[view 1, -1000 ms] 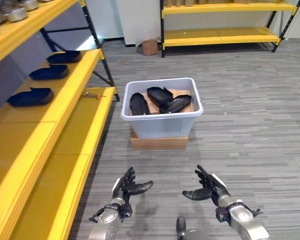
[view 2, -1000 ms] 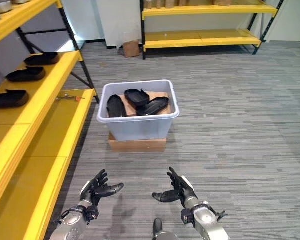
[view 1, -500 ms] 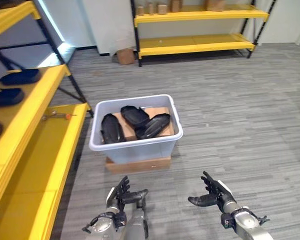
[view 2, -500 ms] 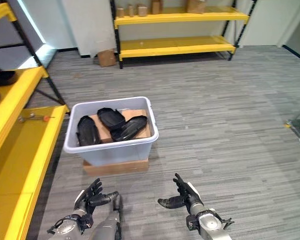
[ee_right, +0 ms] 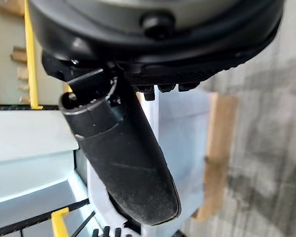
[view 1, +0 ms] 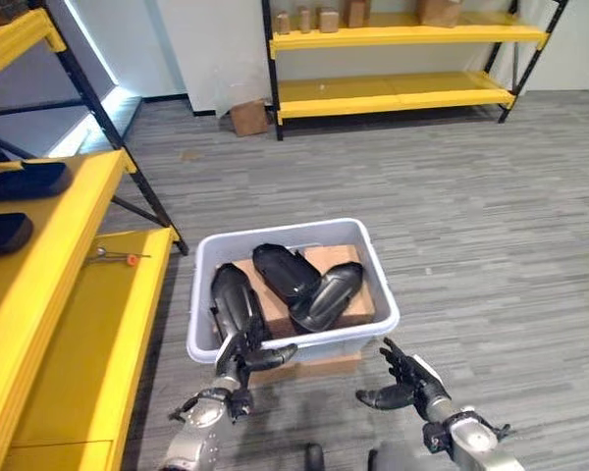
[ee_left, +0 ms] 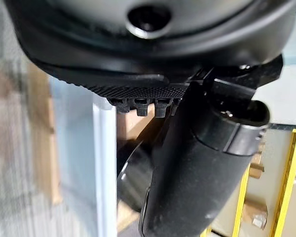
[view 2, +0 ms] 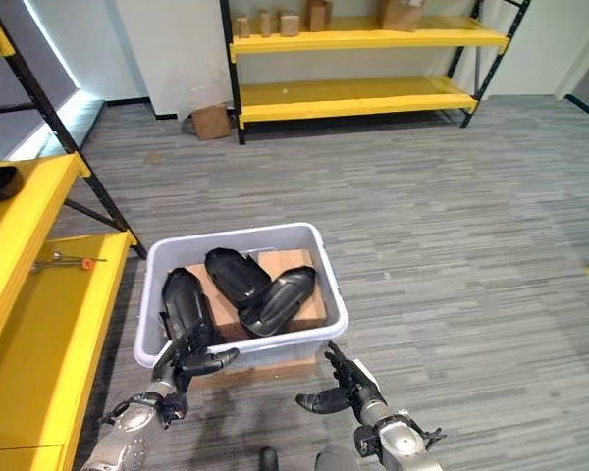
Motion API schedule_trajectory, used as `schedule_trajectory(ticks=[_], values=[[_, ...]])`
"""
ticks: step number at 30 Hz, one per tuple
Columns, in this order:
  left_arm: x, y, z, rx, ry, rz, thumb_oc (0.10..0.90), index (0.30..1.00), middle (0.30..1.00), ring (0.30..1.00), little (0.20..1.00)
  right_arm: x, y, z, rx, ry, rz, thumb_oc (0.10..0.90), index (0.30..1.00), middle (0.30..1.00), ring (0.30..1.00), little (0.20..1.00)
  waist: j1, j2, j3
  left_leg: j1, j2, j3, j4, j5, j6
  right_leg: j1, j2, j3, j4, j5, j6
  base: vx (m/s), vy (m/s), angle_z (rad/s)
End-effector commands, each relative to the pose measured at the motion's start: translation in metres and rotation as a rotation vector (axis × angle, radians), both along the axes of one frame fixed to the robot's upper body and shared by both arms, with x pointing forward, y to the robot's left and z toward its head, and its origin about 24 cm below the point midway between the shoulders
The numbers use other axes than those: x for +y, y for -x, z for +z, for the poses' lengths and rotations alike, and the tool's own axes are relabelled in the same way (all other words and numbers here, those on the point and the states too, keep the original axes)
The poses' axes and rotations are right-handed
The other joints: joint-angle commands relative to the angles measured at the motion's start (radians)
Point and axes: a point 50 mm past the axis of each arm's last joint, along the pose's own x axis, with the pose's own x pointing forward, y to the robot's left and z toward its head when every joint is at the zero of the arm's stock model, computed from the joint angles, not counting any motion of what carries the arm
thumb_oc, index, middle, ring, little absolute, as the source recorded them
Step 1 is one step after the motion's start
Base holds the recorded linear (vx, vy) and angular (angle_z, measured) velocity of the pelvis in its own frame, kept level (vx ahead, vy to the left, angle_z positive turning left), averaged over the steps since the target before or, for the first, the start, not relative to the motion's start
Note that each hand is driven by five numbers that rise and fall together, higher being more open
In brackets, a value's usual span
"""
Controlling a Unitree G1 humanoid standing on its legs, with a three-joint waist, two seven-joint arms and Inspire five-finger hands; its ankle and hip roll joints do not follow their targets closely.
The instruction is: Move parts from the plastic box to the shelf.
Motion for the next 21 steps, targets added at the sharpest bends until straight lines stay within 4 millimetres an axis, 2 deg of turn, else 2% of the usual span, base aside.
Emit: schedule_trajectory(ticks=[1, 2, 8, 9, 10, 18, 21], values=[[0.003, -0.015, 0.032, -0.197, -0.015, -0.03, 0.9, 1.0, 1.0, 1.0, 1.0, 0.004, -0.029, 0.036, -0.212, -0.041, 0.016, 0.9, 1.0, 1.0, 1.0, 1.0, 0.012, -0.033, -0.009, -0.041, 0.132, 0.053, -0.008, 0.001, -0.118, 0.144, 0.018, -0.003, -0.322, 0.295, 0.025, 0.15, -0.065, 0.54], [0.003, -0.014, 0.03, -0.194, -0.014, -0.028, 0.9, 1.0, 1.0, 1.0, 1.0, 0.004, -0.03, 0.037, -0.218, -0.042, 0.018, 0.9, 1.0, 1.0, 1.0, 1.0, 0.007, -0.038, -0.011, -0.033, 0.132, 0.046, -0.008, -0.008, -0.125, 0.145, 0.024, 0.017, -0.418, 0.304, 0.033, 0.13, -0.067, 0.49], [0.002, -0.012, 0.028, -0.187, -0.012, -0.029, 0.9, 1.0, 1.0, 1.0, 1.0, 0.004, -0.029, 0.038, -0.221, -0.035, 0.028, 0.9, 1.0, 1.0, 1.0, 1.0, 0.001, -0.05, -0.015, -0.011, 0.132, 0.034, -0.008, -0.023, -0.135, 0.157, 0.029, 0.048, -0.49, 0.321, 0.039, 0.07, -0.077, 0.06], [0.003, -0.005, 0.023, -0.164, -0.004, -0.025, 0.9, 1.0, 1.0, 1.0, 1.0, 0.002, -0.024, 0.035, -0.203, -0.039, 0.026, 0.9, 1.0, 1.0, 1.0, 1.0, 0.009, -0.06, -0.038, -0.002, 0.139, 0.037, -0.008, -0.032, -0.149, 0.227, 0.029, 0.02, -0.575, 0.306, 0.029, 0.12, -0.182, -0.02], [0.003, -0.003, 0.021, -0.159, -0.001, -0.024, 0.9, 1.0, 1.0, 1.0, 1.0, 0.002, -0.023, 0.035, -0.201, -0.042, 0.029, 0.9, 1.0, 1.0, 1.0, 1.0, 0.01, -0.061, -0.043, 0.0, 0.144, 0.034, -0.008, -0.031, -0.153, 0.244, 0.034, 0.009, -0.592, 0.303, 0.026, 0.13, -0.232, 0.0], [0.006, 0.003, 0.017, -0.14, 0.015, 0.003, 0.9, 1.0, 1.0, 1.0, 1.0, -0.009, -0.022, 0.041, -0.229, -0.019, 0.02, 0.9, 1.0, 1.0, 1.0, 1.0, 0.009, -0.066, -0.049, -0.003, 0.189, 0.015, -0.008, -0.008, -0.192, 0.309, 0.07, -0.033, -0.657, 0.283, -0.001, 0.03, -0.149, -0.01], [0.007, 0.006, 0.017, -0.139, 0.015, 0.006, 0.9, 1.0, 1.0, 1.0, 1.0, -0.011, -0.028, 0.052, -0.283, 0.004, 0.03, 0.9, 1.0, 1.0, 1.0, 1.0, 0.01, -0.065, -0.047, -0.01, 0.199, 0.007, -0.008, -0.004, -0.2, 0.318, 0.077, -0.046, -0.668, 0.274, -0.007, 0.03, -0.099, 0.18]])
